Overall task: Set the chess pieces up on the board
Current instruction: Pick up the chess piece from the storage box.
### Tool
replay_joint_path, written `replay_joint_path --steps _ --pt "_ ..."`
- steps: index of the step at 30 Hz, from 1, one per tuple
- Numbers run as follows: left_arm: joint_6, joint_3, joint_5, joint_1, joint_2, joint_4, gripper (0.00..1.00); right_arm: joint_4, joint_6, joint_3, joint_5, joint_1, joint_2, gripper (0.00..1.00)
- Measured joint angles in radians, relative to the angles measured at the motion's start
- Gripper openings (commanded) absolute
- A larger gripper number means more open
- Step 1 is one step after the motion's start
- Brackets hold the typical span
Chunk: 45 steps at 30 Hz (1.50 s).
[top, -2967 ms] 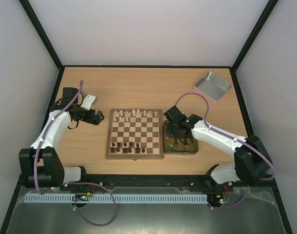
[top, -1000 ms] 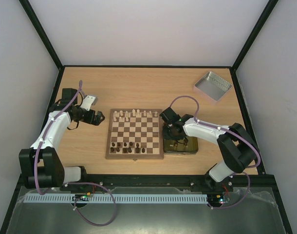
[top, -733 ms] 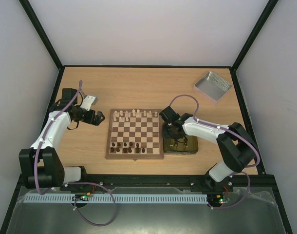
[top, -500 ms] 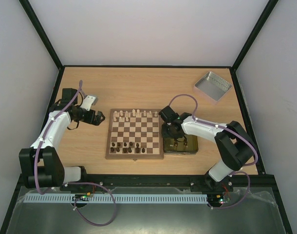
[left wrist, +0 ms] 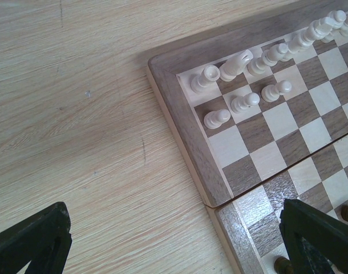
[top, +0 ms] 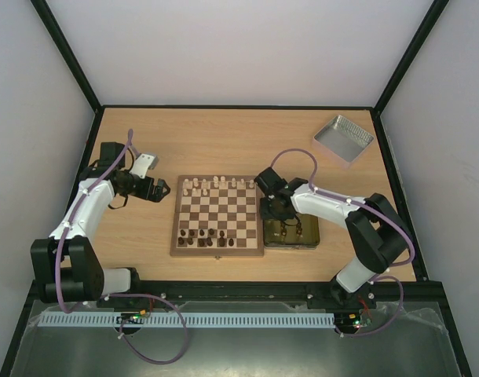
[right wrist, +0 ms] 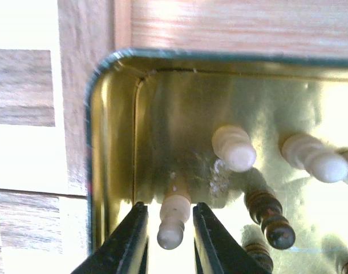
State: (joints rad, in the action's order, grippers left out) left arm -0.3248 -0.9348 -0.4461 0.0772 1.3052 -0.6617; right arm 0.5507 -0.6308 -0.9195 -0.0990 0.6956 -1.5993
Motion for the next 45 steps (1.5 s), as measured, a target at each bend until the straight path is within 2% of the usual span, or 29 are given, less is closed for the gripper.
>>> replay_joint_path --steps 8,37,41,45 --pt "0.000 0.000 -0.010 0.000 0.000 -0.001 0.99 0.018 0.014 -0.054 0.013 -0.002 -0.035 0.21" --pt "-0.001 0.000 -0.034 0.000 0.000 -0.002 0.99 0.073 0.026 -0.071 0.026 -0.002 -0.073 0.18" --pt "-0.001 0.000 -0.034 0.000 0.000 -0.002 0.99 0.073 0.026 -0.071 0.025 -0.002 -0.076 0.07" --pt "0.000 0.000 -0.034 0.000 0.000 -0.002 0.99 0.074 0.029 -0.071 0.030 -0.002 -0.075 0.04"
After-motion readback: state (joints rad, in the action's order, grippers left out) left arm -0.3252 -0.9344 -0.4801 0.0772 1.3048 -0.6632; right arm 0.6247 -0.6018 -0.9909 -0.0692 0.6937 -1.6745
